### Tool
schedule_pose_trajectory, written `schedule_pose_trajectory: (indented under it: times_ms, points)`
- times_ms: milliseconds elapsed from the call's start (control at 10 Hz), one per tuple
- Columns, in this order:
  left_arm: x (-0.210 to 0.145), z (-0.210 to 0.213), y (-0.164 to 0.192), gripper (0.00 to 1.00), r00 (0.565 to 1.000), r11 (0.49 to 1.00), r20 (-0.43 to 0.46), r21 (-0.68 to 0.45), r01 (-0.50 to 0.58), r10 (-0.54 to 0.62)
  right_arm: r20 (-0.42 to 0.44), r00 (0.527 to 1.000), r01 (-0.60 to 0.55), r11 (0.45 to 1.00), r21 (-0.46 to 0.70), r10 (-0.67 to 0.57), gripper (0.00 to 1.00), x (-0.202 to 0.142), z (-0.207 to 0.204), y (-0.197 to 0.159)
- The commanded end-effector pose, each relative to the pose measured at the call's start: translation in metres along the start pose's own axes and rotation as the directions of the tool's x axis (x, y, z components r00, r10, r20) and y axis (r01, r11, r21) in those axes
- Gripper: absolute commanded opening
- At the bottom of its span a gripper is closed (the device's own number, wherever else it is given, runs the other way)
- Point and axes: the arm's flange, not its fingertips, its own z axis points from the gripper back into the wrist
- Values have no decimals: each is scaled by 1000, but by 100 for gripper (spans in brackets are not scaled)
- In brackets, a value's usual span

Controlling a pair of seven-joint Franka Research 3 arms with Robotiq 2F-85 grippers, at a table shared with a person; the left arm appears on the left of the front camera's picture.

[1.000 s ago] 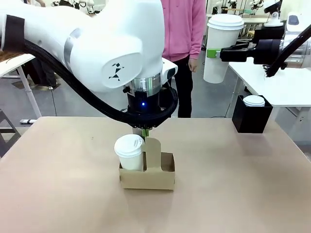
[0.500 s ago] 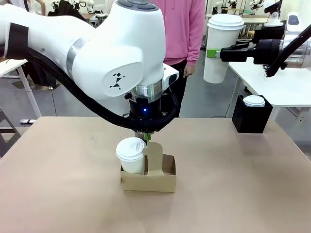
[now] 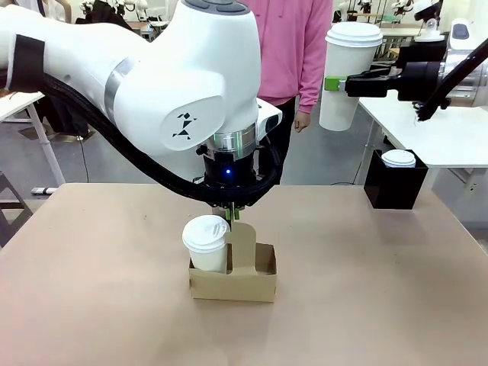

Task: Pour a drink into a cup and package it in a carrier.
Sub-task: Insert the held 600 ml Paper Cup into the Cup Carrier.

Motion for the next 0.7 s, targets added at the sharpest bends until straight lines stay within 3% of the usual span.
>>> schedule_pose_trajectory:
  times_ms: [0, 100, 300, 400, 500, 600]
  points:
    - [2, 10, 13, 69, 998, 997, -28, -58, 58, -60, 0, 1000, 0, 1000, 0, 0, 81, 0, 0, 0]
    - [8, 22, 19, 100, 989, 988, -63, -79, 130, -135, 10, 1000, -4, 994, 109, 3, 81, -5, -9, -10]
    - [25, 56, 43, 100, 966, 957, -93, -188, 221, -241, -30, 999, -11, 977, 215, 18, 81, -25, -29, -21]
    - [35, 76, 64, 95, 946, 917, -86, -286, 278, -314, -38, 998, -29, 962, 270, 41, 81, -39, -37, -22]
    - [46, 90, 93, 100, 920, 867, -40, -353, 351, -389, -40, 997, -47, 950, 309, 63, 81, -54, -42, -23]
    - [46, 101, 116, 100, 844, 783, -6, -375, 496, -537, -34, 996, -62, 930, 362, 80, 81, -61, -44, -13]
